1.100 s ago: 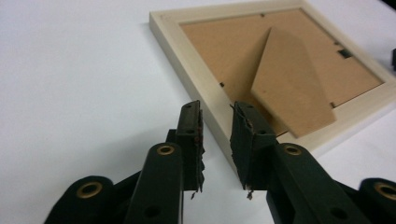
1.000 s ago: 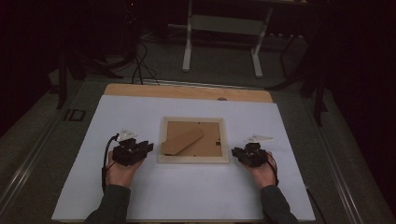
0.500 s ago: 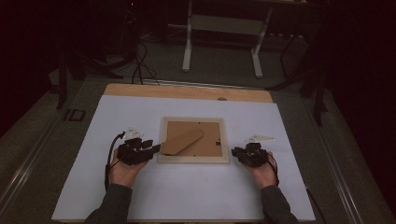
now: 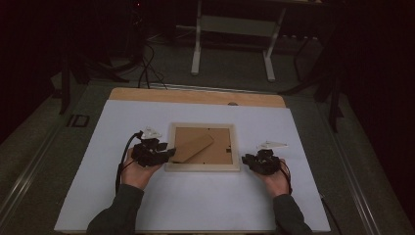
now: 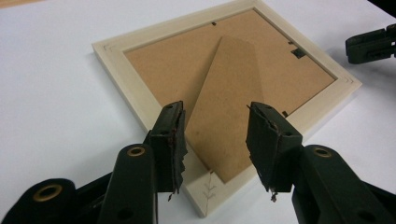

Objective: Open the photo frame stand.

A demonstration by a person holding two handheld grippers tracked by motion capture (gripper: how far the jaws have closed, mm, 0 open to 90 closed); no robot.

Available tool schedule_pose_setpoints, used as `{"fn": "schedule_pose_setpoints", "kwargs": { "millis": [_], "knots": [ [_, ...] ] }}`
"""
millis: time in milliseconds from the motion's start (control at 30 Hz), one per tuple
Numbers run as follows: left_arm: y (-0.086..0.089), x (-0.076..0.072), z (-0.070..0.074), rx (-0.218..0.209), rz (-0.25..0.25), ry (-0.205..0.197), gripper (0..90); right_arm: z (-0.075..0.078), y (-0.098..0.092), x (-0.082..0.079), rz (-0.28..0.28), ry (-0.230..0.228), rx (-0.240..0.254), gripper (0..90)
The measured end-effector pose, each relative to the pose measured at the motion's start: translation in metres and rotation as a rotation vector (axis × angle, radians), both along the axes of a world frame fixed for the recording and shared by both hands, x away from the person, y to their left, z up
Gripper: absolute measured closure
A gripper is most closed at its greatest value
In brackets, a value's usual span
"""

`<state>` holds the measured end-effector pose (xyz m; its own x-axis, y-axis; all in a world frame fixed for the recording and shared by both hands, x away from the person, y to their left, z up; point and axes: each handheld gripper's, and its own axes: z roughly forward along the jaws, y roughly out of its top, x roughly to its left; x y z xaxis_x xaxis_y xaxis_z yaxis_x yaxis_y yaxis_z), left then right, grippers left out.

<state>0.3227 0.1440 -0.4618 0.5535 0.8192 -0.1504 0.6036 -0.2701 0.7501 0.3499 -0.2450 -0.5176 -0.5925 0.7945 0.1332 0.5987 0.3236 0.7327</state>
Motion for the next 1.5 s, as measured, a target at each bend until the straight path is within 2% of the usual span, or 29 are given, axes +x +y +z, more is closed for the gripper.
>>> {"fn": "schedule_pose_setpoints", "kwargs": {
  "millis": [300,400,700,800,967,1100,1233,1500],
  "knots": [
    [-0.008,0.016,0.005,0.011,-0.021,0.014,56.0,0.000,0.000,0.000,0.001,0.004,0.003,73.7],
    [-0.010,0.024,0.003,0.034,-0.018,0.023,56.0,-0.001,0.000,0.001,0.004,0.007,0.004,73.6],
    [-0.014,0.037,0.001,0.016,-0.043,0.050,55.6,-0.002,0.002,0.001,0.008,0.011,0.001,73.4],
    [-0.017,0.045,-0.001,0.014,-0.057,0.080,55.8,-0.002,0.002,0.001,0.008,0.009,0.005,73.2],
    [-0.019,0.053,-0.005,0.010,-0.070,0.105,55.6,-0.002,0.002,0.001,0.011,0.008,0.005,72.8],
    [-0.023,0.061,-0.012,-0.009,-0.124,0.137,52.7,-0.002,0.001,0.001,0.010,0.011,0.006,72.7],
    [-0.026,0.064,-0.014,-0.013,-0.139,0.151,50.0,-0.002,0.002,0.001,0.011,0.010,0.007,72.6],
    [-0.036,0.069,-0.022,0.022,-0.191,0.160,47.9,-0.003,0.003,0.001,0.013,0.014,0.006,72.4]
  ]
}}
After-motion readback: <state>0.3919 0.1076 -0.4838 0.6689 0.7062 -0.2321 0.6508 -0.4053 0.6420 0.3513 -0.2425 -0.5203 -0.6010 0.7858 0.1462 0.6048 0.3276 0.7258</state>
